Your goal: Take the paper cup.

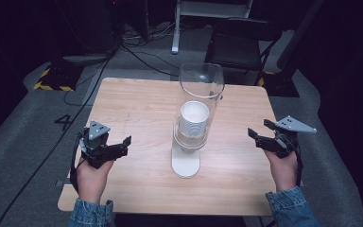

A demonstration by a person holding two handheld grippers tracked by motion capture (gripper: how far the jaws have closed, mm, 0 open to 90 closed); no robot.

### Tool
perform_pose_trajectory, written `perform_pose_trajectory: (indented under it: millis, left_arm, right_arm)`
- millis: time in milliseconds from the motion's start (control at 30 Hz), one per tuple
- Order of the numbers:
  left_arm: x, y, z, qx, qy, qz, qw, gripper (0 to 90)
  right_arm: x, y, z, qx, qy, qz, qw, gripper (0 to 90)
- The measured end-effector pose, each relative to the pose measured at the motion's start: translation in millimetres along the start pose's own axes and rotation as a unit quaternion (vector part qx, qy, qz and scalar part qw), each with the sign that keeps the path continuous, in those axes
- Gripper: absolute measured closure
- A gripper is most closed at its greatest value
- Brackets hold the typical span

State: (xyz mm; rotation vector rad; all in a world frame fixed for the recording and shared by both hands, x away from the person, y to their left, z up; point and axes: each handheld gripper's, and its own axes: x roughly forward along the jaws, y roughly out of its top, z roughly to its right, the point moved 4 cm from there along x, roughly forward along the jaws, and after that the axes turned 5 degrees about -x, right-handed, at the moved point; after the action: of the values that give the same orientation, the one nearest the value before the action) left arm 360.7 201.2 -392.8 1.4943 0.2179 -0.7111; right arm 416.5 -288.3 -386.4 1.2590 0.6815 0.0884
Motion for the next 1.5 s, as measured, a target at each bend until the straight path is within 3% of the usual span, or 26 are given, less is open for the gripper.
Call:
perform_pose_trajectory:
  millis: [100,267,567,700,767,933,1033,1200,1367,1500]
  left_arm:
    - [1.5,1.7,0.3,0.001,0.012,0.007,0.9999,15.2]
    - [3.5,4.7,0.3,-0.01,0.012,0.011,0.9998,15.2]
    - [8.4,7.1,2.5,-0.011,-0.003,0.004,0.9999,15.3]
    - [10.6,8.7,5.5,-0.009,-0.011,0.0,0.9999,15.3]
    - [11.1,9.2,6.2,-0.008,-0.014,0.0,0.9999,15.3]
    - [11.0,9.5,7.8,-0.006,-0.016,-0.002,0.9998,15.3]
    - [11.2,9.4,8.0,-0.003,-0.018,-0.004,0.9998,15.3]
    - [12.4,8.9,8.6,-0.007,-0.021,-0.005,0.9997,15.3]
    - [12.0,9.2,9.4,-0.007,-0.022,-0.005,0.9997,15.3]
    - [13.2,8.3,9.1,-0.009,-0.023,-0.007,0.9997,15.3]
  right_arm:
    - [-1.1,-0.1,-2.6,-0.007,-0.005,0.006,0.9999,22.2]
    - [-1.8,-2.1,-5.6,0.001,0.013,0.008,0.9999,23.1]
    - [-3.4,-3.4,-9.6,-0.003,0.013,0.007,0.9999,23.0]
    - [-1.6,-2.5,-20.6,0.001,0.041,0.008,0.9991,22.9]
    - [-0.6,0.2,-31.4,0.004,0.067,0.012,0.9976,23.0]
    - [5.6,6.8,-64.0,-0.037,0.104,0.008,0.9939,22.9]
    - [8.4,7.8,-73.7,-0.026,0.133,0.006,0.9908,22.7]
    - [11.9,10.7,-90.3,-0.044,0.147,0.007,0.9882,22.1]
    - [20.8,11.0,-108.0,-0.05,0.177,0.005,0.9829,20.1]
    - [26.5,10.9,-125.0,-0.068,0.206,0.012,0.9761,14.7]
